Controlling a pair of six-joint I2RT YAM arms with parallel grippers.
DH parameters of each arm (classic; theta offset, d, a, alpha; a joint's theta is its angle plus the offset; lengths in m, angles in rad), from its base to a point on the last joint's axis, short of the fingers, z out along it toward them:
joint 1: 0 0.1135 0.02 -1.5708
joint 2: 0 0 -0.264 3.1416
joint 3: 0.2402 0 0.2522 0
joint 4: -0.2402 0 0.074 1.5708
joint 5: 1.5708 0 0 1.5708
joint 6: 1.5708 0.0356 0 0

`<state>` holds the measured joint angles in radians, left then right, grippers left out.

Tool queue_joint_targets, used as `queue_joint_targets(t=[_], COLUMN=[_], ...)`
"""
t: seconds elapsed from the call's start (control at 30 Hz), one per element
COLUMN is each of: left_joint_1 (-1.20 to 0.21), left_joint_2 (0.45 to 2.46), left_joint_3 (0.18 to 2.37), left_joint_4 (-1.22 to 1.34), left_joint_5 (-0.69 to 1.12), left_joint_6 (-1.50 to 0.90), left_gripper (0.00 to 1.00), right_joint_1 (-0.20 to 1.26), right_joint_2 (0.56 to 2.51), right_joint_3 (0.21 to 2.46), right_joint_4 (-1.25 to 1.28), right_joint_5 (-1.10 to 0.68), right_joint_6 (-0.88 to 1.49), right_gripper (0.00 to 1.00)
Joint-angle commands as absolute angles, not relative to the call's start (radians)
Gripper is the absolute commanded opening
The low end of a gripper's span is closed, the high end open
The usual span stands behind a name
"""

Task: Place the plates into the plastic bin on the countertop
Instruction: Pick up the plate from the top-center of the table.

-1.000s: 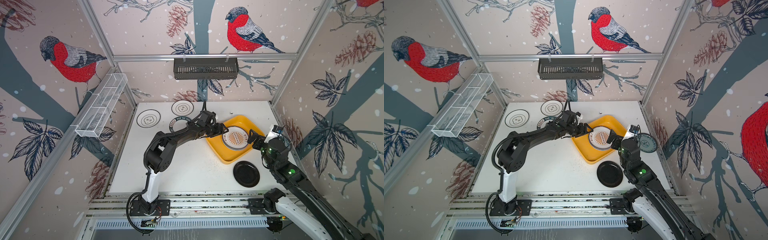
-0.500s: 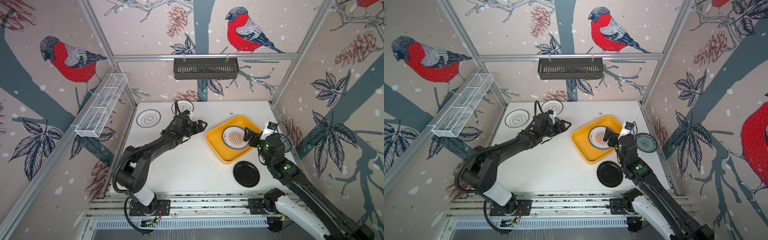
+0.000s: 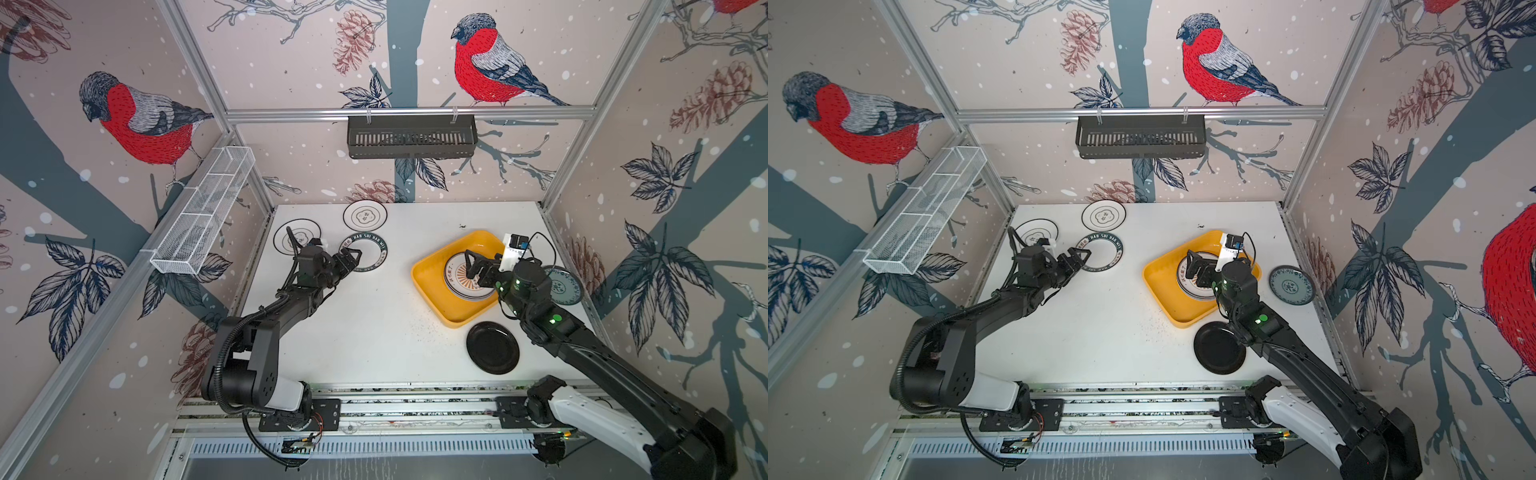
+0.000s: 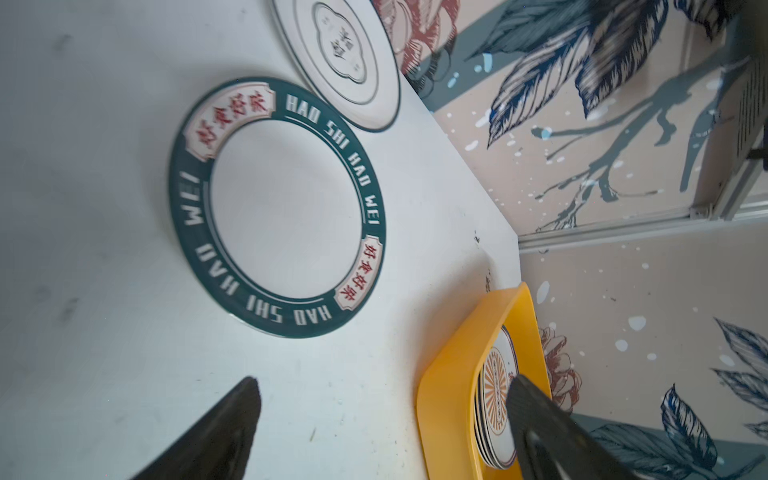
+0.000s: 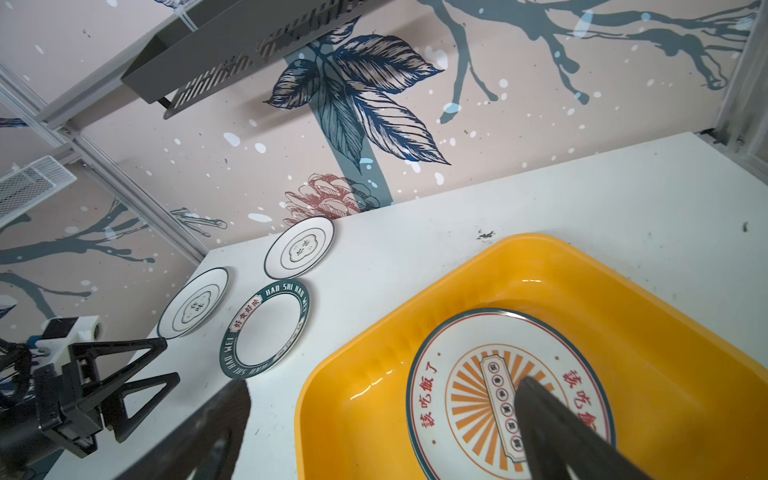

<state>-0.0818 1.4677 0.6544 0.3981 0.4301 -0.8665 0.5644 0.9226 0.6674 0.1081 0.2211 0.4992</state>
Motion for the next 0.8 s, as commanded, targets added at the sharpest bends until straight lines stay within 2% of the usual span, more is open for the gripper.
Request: queue_joint_targets(t=[0.0, 0.17, 0.43, 0.77], left_joint_1=[-0.030, 0.009, 0.016, 0.021], left_joint_2=[1.498, 1.610, 1.760, 1.873], left_joint_3=[0.634, 0.642, 0.698, 0.712], left_joint_4=[0.514, 0.607, 0.652, 0.736], left_joint_5=[0.523, 0.605, 0.614, 0.620], left_joint_6=[-0.888, -0.907, -0.937, -1.006], left_gripper=[0.92, 0.82, 0.80, 0.74], right_joint_1=[0.583, 0.604, 0.685, 0.783], right_joint_2=[0.940, 0.956, 1.001, 1.163], right_joint_3=[0.686, 0.689, 0.692, 0.756], right_joint_4=[0.167, 0.174, 0.248, 0.357], right_joint_5=[0.206, 0.207, 0.057, -0.089], right_joint_6=[0.507, 0.514, 0.463, 0.408], right_gripper=[1.00, 1.00, 1.00, 1.00])
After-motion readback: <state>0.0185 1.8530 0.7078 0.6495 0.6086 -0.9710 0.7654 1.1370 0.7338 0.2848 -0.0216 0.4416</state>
